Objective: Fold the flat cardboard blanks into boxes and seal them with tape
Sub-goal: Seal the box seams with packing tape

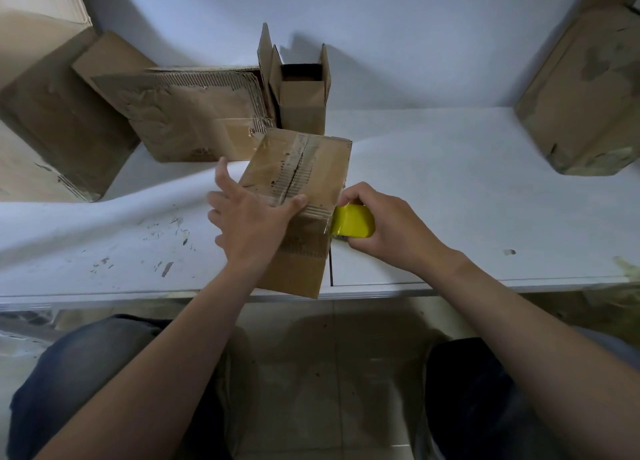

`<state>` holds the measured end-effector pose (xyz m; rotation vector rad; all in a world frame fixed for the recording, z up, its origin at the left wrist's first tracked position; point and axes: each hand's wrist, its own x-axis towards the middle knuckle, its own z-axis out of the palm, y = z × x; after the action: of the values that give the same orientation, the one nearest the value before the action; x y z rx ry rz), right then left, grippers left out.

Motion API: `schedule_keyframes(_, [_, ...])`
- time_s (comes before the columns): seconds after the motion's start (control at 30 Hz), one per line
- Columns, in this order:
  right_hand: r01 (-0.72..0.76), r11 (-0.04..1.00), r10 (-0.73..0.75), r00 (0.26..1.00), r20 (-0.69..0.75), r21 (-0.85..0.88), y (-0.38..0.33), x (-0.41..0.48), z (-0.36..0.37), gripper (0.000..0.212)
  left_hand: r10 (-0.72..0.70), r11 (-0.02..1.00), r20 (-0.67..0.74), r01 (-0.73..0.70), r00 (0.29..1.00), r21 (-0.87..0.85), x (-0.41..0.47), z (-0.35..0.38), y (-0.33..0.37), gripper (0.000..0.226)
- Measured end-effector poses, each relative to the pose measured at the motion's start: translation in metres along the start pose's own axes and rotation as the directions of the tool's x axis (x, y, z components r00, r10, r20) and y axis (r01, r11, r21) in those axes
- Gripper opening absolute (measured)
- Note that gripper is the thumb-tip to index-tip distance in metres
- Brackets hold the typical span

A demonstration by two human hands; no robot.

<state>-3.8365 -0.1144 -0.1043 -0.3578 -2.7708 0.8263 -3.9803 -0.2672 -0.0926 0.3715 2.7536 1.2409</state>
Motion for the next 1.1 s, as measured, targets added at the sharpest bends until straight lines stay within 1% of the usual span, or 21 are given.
schedule_keyframes(0.13, [0.042, 0.999, -0.042, 0.999, 0.008, -0.001, 0.005, 0.0, -0.002, 0.059, -0.018, 0.997, 0.022, 0.019, 1.0, -0.068, 0.014, -0.018, -0.011, 0.123])
schedule_keyframes(0.3, [0.045, 0.999, -0.046, 0.999, 0.013, 0.008, 0.009, 0.0, -0.01, 0.059, -0.082, 0.991, 0.0, 0.081, 0.997, -0.104, 0.022, -0.031, -0.025, 0.108])
schedule_keyframes(0.43, [0.038, 0.999, -0.038, 0.999, 0.037, 0.006, 0.011, -0.002, -0.015, 0.061, -0.073, 0.99, -0.023, 0.07, 0.997, -0.121, 0.027, -0.039, -0.037, 0.099])
schedule_keyframes(0.63, [0.036, 0.999, -0.036, 0.998, 0.045, 0.008, 0.016, -0.001, -0.018, 0.063, -0.012, 0.987, -0.013, 0.01, 1.0, -0.158, 0.019, -0.041, -0.043, 0.068])
schedule_keyframes(0.8, [0.044, 0.999, -0.043, 0.997, 0.06, -0.013, 0.019, -0.001, -0.022, 0.065, 0.102, 0.987, -0.006, -0.101, 0.995, -0.128, 0.003, -0.041, -0.035, 0.041])
schedule_keyframes(0.87, [0.039, 0.999, -0.04, 0.998, 0.058, 0.031, 0.017, -0.001, -0.023, 0.062, 0.158, 0.983, 0.034, -0.154, 0.987, -0.098, -0.003, -0.036, -0.032, 0.043])
schedule_keyframes(0.93, [-0.031, 0.995, 0.031, 1.0, 0.001, 0.098, 0.011, 0.0, -0.021, 0.055, 0.183, 0.982, 0.101, -0.176, 0.978, -0.068, -0.008, -0.029, -0.029, 0.056])
schedule_keyframes(0.97, [-0.066, 0.992, 0.071, 0.996, -0.044, 0.105, 0.008, 0.001, -0.018, 0.052, 0.182, 0.983, 0.125, -0.178, 0.975, -0.044, -0.009, -0.027, -0.027, 0.065])
schedule_keyframes(1.0, [-0.089, 0.993, 0.096, 0.991, -0.095, 0.073, 0.005, 0.003, -0.015, 0.051, 0.171, 0.985, 0.141, -0.17, 0.975, -0.017, -0.009, -0.024, -0.026, 0.072])
schedule_keyframes(1.1, [-0.14, 0.986, 0.12, 0.971, -0.205, -0.087, -0.002, 0.01, -0.007, 0.052, 0.126, 0.991, 0.151, -0.132, 0.98, 0.029, -0.009, -0.019, -0.023, 0.082])
